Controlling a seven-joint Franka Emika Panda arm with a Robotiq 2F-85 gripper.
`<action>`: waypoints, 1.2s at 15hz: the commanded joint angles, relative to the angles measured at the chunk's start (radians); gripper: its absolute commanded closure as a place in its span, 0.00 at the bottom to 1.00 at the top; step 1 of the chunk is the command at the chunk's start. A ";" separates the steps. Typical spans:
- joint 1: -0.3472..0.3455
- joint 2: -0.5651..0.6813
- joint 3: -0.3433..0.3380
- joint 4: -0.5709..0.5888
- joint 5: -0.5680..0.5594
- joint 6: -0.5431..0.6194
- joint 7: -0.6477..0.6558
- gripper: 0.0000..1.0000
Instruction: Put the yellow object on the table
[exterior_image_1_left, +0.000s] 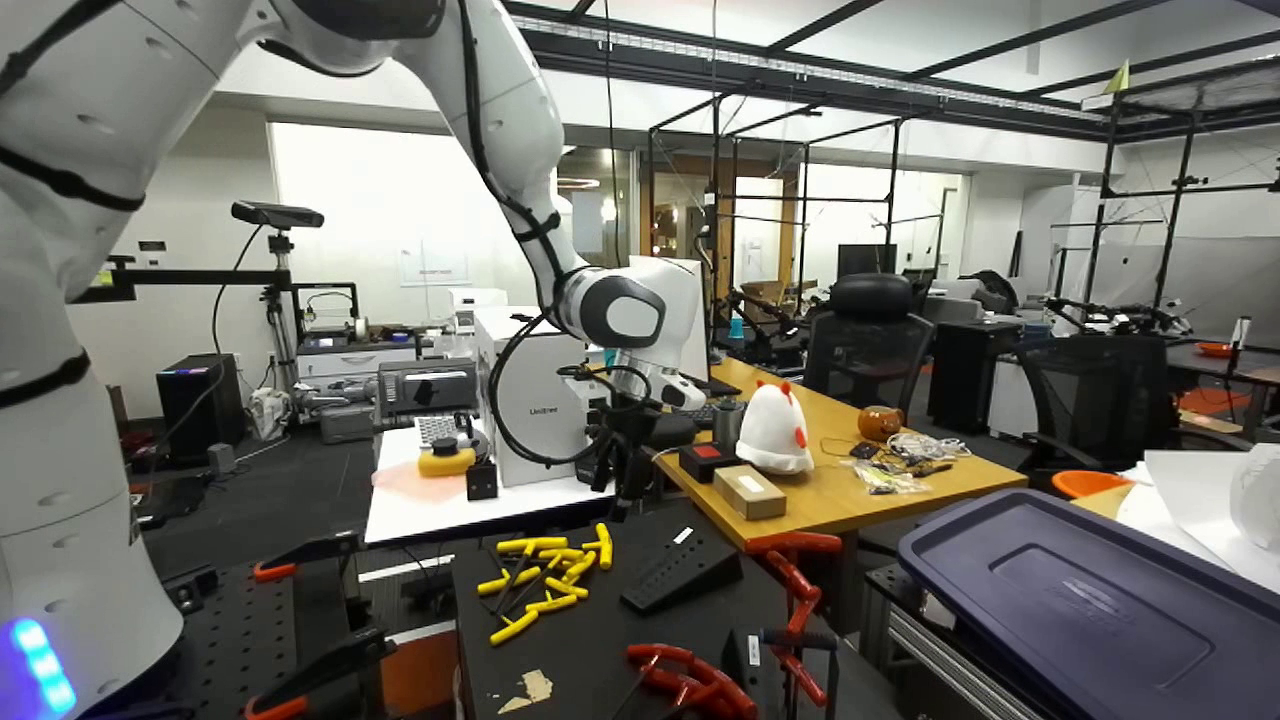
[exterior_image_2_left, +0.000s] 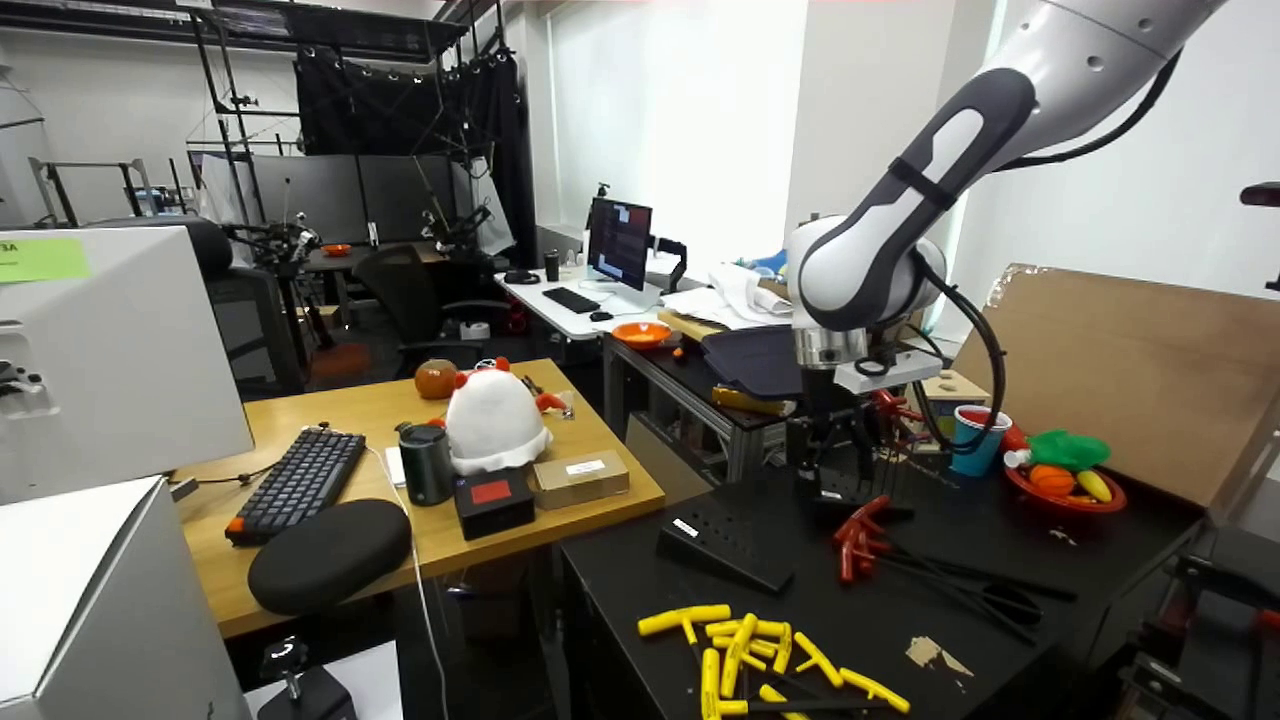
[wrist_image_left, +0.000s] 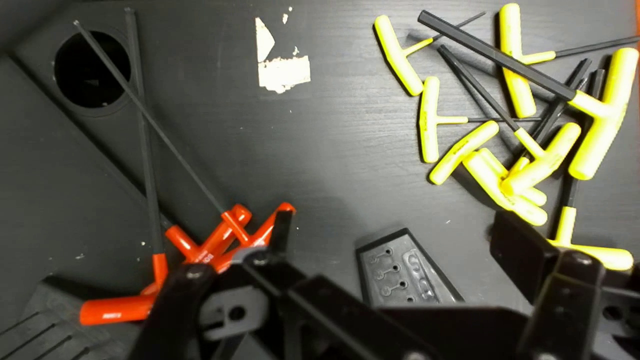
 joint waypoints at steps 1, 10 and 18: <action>-0.017 -0.174 -0.003 -0.247 0.043 0.141 -0.057 0.00; -0.015 -0.446 -0.007 -0.497 0.055 0.215 -0.058 0.00; -0.015 -0.590 -0.027 -0.470 0.085 0.102 -0.042 0.00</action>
